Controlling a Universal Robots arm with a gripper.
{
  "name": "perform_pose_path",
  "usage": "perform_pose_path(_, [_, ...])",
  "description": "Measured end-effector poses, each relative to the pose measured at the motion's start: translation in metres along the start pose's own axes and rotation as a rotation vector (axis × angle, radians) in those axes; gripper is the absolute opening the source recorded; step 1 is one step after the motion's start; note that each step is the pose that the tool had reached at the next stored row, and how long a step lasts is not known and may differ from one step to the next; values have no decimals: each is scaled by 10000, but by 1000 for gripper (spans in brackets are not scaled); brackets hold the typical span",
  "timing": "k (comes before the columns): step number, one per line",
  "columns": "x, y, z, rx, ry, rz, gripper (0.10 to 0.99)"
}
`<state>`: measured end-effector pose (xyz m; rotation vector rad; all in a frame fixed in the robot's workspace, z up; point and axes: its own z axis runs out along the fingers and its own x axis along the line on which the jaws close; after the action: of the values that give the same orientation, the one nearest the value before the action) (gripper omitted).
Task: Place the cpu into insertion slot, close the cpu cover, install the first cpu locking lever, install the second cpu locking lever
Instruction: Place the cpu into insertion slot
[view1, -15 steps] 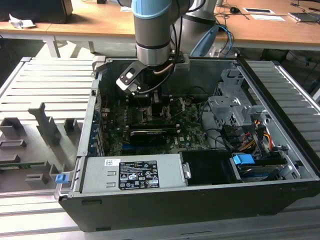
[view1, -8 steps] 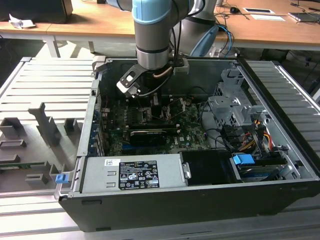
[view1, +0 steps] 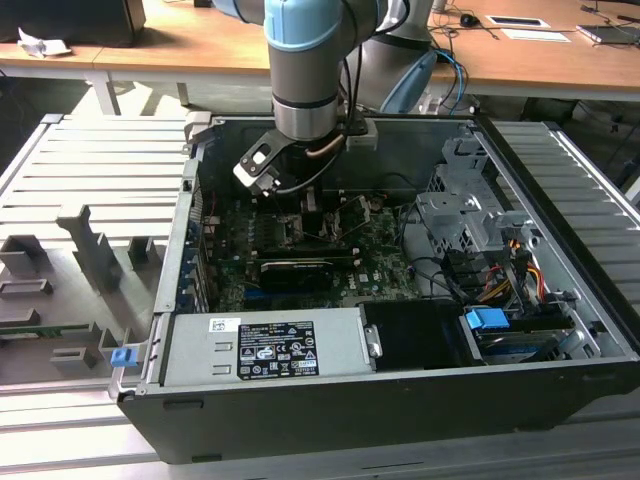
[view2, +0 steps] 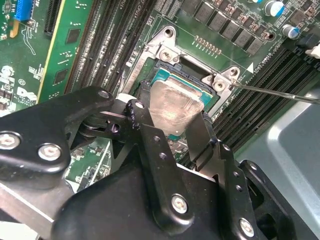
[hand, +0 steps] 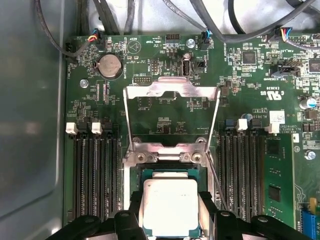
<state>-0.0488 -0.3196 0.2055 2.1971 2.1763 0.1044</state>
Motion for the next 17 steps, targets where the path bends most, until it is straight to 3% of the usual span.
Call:
perform_pose_path(7, [4,-2,27,0,0,0,525])
perform_pose_path(9, [4,0,32,0,0,0,600])
perform_pose_path(11, [4,0,32,0,0,0,600])
perform_pose_path(17, [5,8,-62,4,-1,-1,588])
